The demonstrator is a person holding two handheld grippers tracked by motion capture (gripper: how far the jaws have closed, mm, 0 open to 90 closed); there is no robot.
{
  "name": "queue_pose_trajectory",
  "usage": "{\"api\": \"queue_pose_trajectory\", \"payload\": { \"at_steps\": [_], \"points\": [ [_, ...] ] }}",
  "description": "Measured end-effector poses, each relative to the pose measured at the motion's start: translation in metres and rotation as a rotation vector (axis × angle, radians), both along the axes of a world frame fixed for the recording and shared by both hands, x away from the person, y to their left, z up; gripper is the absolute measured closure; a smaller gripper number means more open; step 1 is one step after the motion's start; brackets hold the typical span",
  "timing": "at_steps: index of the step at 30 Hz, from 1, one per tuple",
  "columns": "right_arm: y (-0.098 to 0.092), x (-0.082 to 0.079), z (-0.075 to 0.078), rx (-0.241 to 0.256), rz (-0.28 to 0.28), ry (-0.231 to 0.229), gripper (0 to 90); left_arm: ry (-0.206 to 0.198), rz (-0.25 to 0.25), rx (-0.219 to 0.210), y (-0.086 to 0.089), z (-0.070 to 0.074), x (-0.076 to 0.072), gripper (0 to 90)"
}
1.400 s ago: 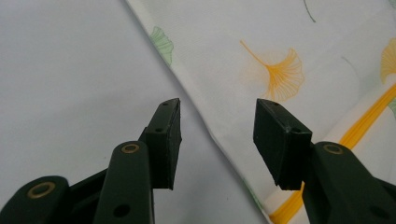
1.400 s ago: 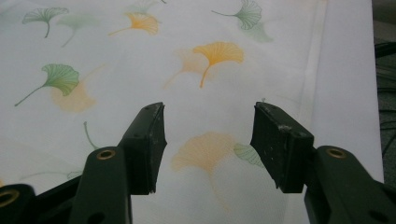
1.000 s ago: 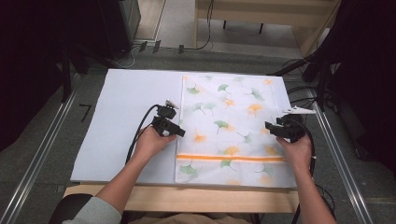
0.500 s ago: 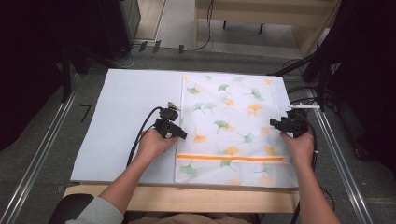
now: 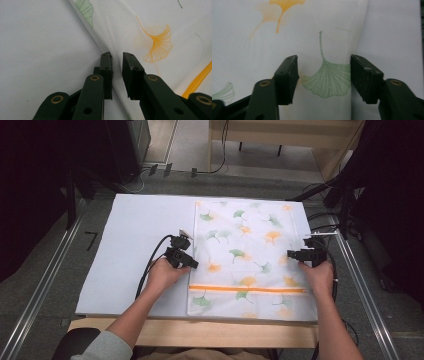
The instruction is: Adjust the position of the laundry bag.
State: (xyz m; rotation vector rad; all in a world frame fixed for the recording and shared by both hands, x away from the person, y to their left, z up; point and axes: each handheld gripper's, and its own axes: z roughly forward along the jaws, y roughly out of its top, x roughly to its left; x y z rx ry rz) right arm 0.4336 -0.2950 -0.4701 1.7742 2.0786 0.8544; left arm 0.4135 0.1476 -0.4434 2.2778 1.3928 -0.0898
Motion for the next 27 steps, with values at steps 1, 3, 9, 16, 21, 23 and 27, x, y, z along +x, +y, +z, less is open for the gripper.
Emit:
{"api": "queue_pose_trajectory", "payload": {
  "at_steps": [1,3,9,16,21,23,27],
  "points": [
    [0.001,0.000,0.000,-0.005,0.009,-0.003,47.0,-0.001,-0.002,0.000,-0.001,0.000,0.000,81.1],
    [0.003,-0.001,0.000,-0.013,0.017,-0.006,53.0,0.001,-0.009,0.002,-0.003,-0.001,-0.001,84.3],
    [0.005,-0.003,0.001,-0.027,0.037,0.000,80.0,-0.007,-0.035,-0.004,-0.003,-0.002,0.000,89.8],
    [0.004,-0.002,0.002,-0.013,0.030,0.009,90.0,-0.014,-0.045,-0.049,0.003,-0.001,0.000,90.0],
    [0.005,-0.003,0.006,0.000,0.022,0.001,90.0,-0.016,-0.043,-0.070,0.010,0.004,0.000,90.0],
    [0.007,-0.003,0.007,0.001,0.025,0.003,90.0,-0.017,-0.042,-0.063,0.013,0.005,0.000,90.0],
    [0.015,-0.002,0.009,-0.002,0.045,0.001,90.0,-0.019,-0.038,-0.054,0.021,0.008,0.001,90.0]
  ]
}}
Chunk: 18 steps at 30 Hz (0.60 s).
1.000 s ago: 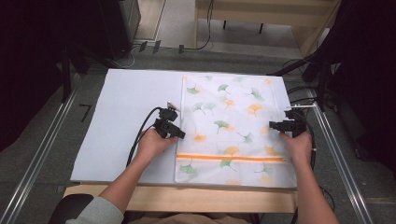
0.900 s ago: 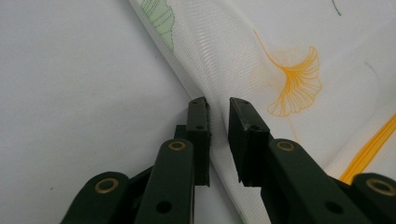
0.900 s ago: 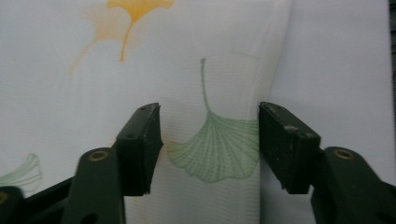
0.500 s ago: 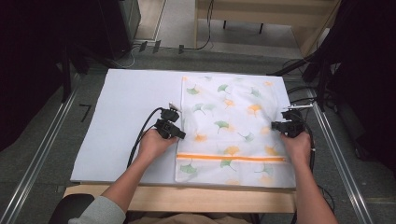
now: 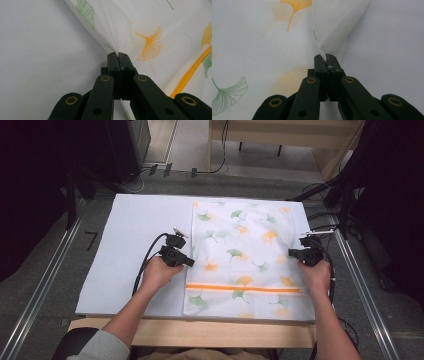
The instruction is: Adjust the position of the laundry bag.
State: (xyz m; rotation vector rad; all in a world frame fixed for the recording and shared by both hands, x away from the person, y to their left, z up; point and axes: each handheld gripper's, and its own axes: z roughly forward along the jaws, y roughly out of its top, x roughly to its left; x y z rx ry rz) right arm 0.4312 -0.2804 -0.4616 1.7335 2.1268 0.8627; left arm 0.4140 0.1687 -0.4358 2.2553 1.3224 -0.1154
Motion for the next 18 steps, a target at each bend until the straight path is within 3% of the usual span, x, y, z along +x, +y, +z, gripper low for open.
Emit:
{"api": "queue_pose_trajectory", "payload": {
  "at_steps": [5,18],
  "points": [
    [0.011,0.001,0.003,0.008,0.019,-0.001,90.0,-0.006,0.010,0.006,0.009,0.003,-0.001,90.0],
    [0.051,0.005,0.008,0.017,0.091,0.000,89.8,-0.018,0.049,0.023,0.056,0.006,-0.005,90.0]
  ]
}}
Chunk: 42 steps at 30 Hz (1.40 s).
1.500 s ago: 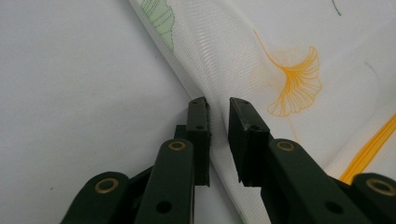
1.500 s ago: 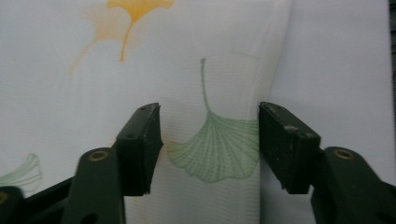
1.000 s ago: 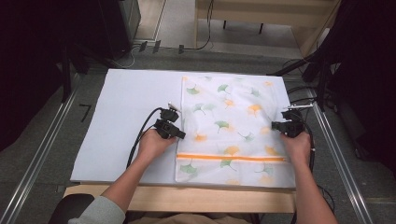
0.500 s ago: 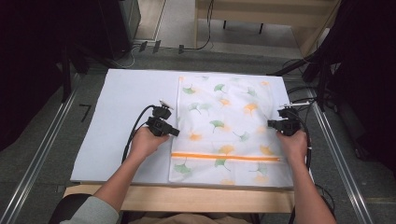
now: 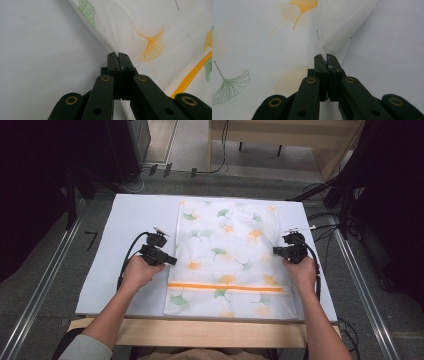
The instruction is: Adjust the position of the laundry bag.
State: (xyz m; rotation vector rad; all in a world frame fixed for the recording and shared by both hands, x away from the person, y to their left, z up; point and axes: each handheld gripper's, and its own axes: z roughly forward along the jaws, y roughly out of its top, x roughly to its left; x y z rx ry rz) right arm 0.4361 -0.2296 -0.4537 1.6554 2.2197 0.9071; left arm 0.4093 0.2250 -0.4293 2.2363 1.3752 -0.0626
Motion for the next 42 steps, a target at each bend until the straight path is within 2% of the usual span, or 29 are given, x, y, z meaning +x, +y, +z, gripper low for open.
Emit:
{"api": "queue_pose_trajectory", "payload": {
  "at_steps": [2,8,11,16,21,23,28,31,33,42],
  "points": [
    [0.007,0.001,0.001,0.009,0.000,0.012,89.8,-0.002,0.006,0.004,0.008,0.001,-0.001,90.0],
    [0.025,0.005,0.001,0.014,0.035,0.008,89.7,-0.009,0.023,0.004,0.027,0.002,-0.003,90.0],
    [0.033,0.007,0.002,0.024,0.047,0.006,89.8,-0.007,0.048,0.004,0.036,0.002,-0.005,90.0],
    [0.046,0.009,0.002,0.022,0.072,-0.008,89.8,-0.019,0.069,0.024,0.045,0.001,-0.007,90.0],
    [0.052,0.012,0.001,0.036,0.073,-0.001,89.8,-0.013,0.087,0.018,0.053,-0.001,-0.007,90.0],
    [0.054,0.013,0.001,0.036,0.089,-0.007,89.7,-0.017,0.098,0.019,0.056,-0.001,-0.007,90.0],
    [0.059,0.014,0.000,0.035,0.098,-0.004,89.5,-0.017,0.113,0.008,0.062,-0.001,-0.006,90.0],
    [0.061,0.014,-0.001,0.045,0.104,-0.013,89.2,-0.018,0.118,0.018,0.063,-0.002,-0.005,90.0],
    [0.062,0.016,-0.002,0.035,0.105,-0.015,89.1,-0.020,0.118,0.025,0.062,-0.003,-0.005,90.0],
    [0.063,0.017,-0.005,0.034,0.106,-0.007,88.9,-0.010,0.116,0.029,0.061,-0.006,-0.004,89.7]
  ]
}}
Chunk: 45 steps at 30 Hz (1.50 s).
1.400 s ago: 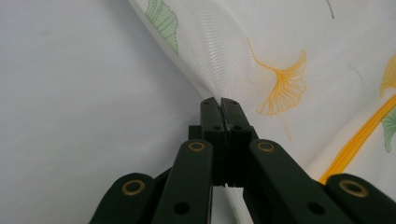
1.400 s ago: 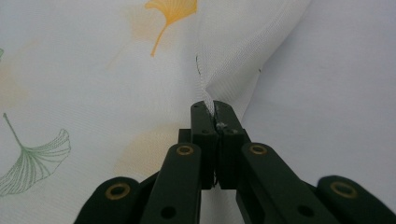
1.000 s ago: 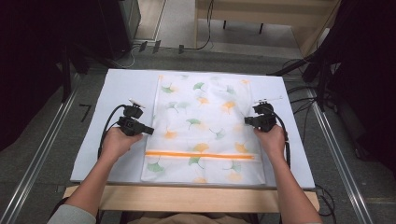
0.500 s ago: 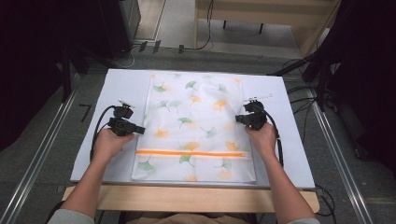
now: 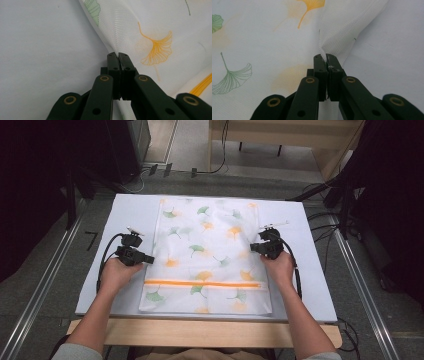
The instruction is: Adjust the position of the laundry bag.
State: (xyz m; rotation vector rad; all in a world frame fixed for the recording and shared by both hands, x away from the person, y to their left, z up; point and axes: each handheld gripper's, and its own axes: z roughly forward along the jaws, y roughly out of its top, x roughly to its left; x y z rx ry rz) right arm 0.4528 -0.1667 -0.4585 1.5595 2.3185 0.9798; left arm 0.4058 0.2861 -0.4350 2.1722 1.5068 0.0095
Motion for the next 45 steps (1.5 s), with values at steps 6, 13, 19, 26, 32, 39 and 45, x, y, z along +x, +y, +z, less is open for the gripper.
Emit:
{"api": "queue_pose_trajectory", "payload": {
  "at_steps": [6,13,19,26,32,39,45],
  "points": [
    [-0.001,0.001,-0.001,-0.002,0.004,0.000,86.4,0.007,0.003,-0.011,0.001,-0.001,0.000,89.3],
    [-0.007,0.000,0.000,0.022,0.017,-0.007,69.4,-0.006,-0.009,-0.033,0.004,0.002,-0.001,70.9],
    [-0.015,-0.005,0.009,0.040,0.017,-0.052,56.4,-0.070,-0.018,-0.041,0.003,0.013,-0.010,53.3],
    [-0.024,-0.017,0.021,0.052,0.024,-0.060,56.9,-0.147,-0.049,-0.074,-0.003,0.027,-0.020,39.5],
    [-0.029,-0.033,0.029,0.058,0.034,-0.049,59.5,-0.132,-0.085,-0.082,-0.010,0.028,-0.025,38.4],
    [-0.028,-0.061,0.025,0.031,0.087,-0.038,64.6,-0.134,-0.112,-0.090,-0.017,0.029,-0.030,38.4],
    [-0.034,-0.073,0.027,0.055,0.083,-0.039,66.7,-0.145,-0.135,-0.105,-0.024,0.032,-0.032,37.9]
  ]
}}
